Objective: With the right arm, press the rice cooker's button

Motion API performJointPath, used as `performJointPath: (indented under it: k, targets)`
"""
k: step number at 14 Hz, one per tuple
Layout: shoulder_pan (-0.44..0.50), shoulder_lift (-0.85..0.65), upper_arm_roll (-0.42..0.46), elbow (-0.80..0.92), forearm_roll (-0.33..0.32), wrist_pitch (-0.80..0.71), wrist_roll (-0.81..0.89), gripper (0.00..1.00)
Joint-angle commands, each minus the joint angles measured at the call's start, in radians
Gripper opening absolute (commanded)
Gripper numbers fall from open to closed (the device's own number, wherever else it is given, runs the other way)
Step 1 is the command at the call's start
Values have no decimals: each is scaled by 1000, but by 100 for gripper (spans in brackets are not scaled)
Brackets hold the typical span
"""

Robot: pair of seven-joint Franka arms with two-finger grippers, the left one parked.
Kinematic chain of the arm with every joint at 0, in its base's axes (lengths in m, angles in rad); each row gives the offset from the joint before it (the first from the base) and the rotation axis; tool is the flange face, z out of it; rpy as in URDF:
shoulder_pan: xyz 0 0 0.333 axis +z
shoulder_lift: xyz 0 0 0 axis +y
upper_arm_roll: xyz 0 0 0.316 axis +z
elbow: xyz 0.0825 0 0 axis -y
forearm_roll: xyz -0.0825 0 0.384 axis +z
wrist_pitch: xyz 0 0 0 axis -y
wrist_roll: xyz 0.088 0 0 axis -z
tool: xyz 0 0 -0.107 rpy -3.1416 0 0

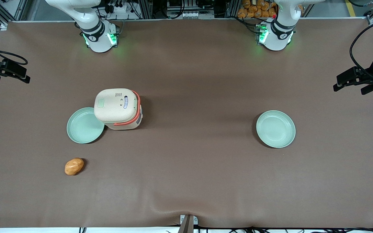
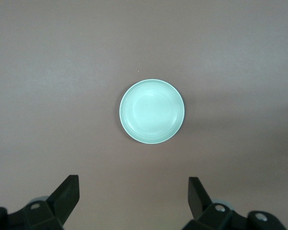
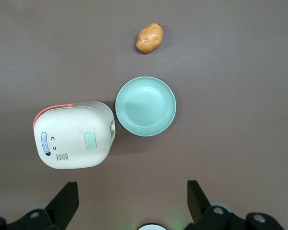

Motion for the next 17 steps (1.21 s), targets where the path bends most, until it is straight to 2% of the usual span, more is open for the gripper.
performJointPath:
  k: [1, 17]
  targets:
    - [-16, -13, 12, -10, 8, -2, 9, 100]
    - [1, 33, 40, -12, 9, -2, 1, 100]
